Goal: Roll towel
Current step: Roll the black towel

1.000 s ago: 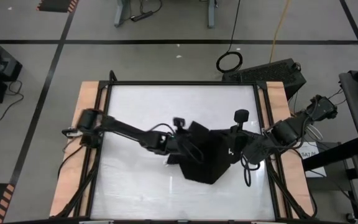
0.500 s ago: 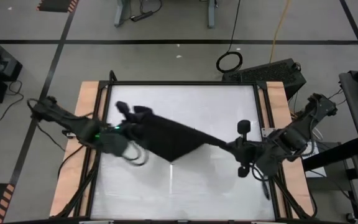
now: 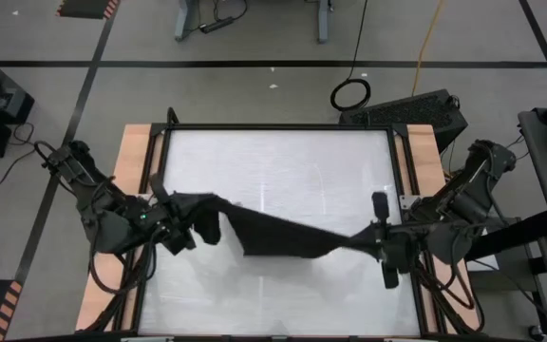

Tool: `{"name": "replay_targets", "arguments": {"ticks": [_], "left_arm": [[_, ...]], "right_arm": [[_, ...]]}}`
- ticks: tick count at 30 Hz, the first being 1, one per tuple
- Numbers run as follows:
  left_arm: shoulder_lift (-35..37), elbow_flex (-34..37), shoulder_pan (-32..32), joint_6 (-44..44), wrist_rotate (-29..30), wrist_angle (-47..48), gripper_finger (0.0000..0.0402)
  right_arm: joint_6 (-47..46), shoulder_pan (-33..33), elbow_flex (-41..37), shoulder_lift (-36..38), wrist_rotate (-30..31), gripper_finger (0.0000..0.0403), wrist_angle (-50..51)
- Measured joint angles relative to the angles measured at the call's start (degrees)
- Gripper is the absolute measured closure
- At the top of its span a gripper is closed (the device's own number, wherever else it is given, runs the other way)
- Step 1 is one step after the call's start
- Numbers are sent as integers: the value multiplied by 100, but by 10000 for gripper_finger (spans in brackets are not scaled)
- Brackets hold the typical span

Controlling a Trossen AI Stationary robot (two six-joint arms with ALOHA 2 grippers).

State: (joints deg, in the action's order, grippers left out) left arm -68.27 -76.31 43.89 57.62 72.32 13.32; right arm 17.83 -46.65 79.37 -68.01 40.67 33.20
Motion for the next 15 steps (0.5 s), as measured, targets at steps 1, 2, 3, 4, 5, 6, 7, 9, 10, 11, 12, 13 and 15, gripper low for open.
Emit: {"name": "replay_targets", "arguments": {"ticks": [1, 2, 3, 4, 5, 6, 7, 9, 10, 11, 12, 13, 15], "left_arm": [[2, 0, -76, 137, 99, -87, 401], [1, 0, -183, 251, 185, -113, 401], [5, 0, -321, 301, 231, -108, 401], [11, 0, -486, 320, 235, -86, 401], [11, 0, -683, 324, 235, -47, 401], [11, 0, -896, 331, 231, -19, 401], [11, 0, -1143, 331, 191, -13, 401], [18, 0, -1661, 331, -86, -21, 401], [21, 0, -1935, 325, -289, -26, 401], [22, 0, -2231, 320, -533, -52, 401], [21, 0, -2526, 322, -795, -91, 401], [20, 0, -2834, 358, -1046, -145, 401], [20, 0, -3420, 634, -1541, -351, 401]], "right_arm": [[28, 31, 70, 4, 160, 403, 89], [64, 65, 128, 4, 302, 403, 164], [117, 110, 197, 10, 430, 403, 262], [154, 160, 269, 14, 553, 403, 375], [179, 223, 345, 21, 662, 403, 480], [192, 315, 444, 34, 738, 403, 603], [205, 410, 532, 55, 813, 403, 739], [232, 649, 670, 113, 845, 403, 997], [236, 783, 723, 144, 845, 403, 1112], [241, 926, 760, 187, 841, 403, 1226], [268, 1078, 784, 239, 841, 403, 1334], [314, 1227, 798, 302, 837, 403, 1413], [498, 1525, 804, 446, 843, 403, 1467]]}}
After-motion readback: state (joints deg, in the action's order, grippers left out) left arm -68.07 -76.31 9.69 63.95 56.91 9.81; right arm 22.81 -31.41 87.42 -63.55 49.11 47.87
